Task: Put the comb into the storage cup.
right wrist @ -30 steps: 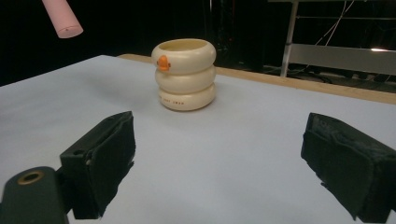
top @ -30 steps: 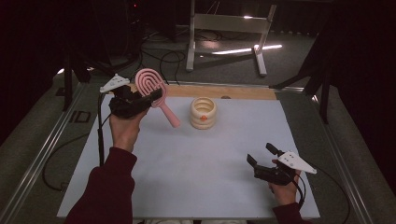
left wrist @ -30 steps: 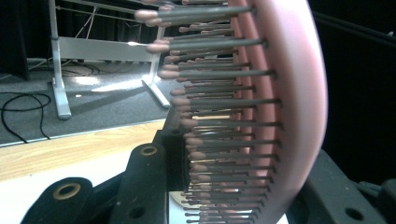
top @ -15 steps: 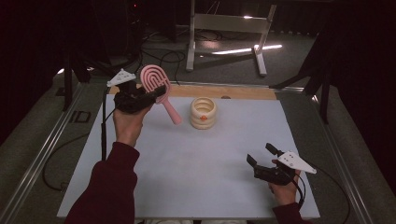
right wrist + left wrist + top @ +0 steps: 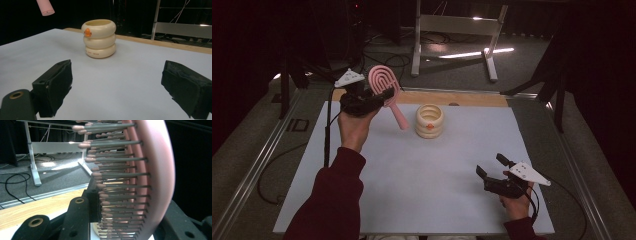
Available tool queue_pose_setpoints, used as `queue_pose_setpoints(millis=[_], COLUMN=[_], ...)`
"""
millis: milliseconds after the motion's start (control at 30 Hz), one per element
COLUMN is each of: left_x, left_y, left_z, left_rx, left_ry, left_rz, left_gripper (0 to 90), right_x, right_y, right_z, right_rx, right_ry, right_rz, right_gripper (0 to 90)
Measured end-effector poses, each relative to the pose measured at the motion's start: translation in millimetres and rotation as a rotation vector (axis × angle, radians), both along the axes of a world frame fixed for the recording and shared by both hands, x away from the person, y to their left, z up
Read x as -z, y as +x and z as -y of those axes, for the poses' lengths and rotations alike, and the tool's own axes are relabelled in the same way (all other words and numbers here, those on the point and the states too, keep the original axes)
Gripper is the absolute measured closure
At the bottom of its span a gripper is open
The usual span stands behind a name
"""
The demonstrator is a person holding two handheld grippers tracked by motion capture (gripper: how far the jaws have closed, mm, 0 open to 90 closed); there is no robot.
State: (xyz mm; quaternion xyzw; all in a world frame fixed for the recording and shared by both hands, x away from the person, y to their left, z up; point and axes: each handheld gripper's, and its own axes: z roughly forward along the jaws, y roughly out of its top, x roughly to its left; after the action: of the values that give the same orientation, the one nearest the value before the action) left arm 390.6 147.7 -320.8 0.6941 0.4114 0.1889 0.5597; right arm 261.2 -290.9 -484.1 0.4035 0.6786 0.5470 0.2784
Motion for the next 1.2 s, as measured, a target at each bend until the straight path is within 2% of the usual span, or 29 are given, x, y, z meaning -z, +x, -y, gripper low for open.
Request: queue_pose_setpoints(millis=[467,1200], left_x=[-4.1,3.9], left_y=[10.8,26.7], left_z=[5.8,16.5], left_rx=[-0.021,-0.047], left_ry=[0.022,-0.015], left_rz=[0.004,-0.010], left_gripper=[64.2,64.1], right_x=[0.4,-0.4], right_y=[0.8,0.9], right_z=[1.0,2.8], right_rx=[0.003,0.007], right_ry=[0.004,0.019], right_rz=[-0.006,-0.005], right_gripper=[9.8,9.8])
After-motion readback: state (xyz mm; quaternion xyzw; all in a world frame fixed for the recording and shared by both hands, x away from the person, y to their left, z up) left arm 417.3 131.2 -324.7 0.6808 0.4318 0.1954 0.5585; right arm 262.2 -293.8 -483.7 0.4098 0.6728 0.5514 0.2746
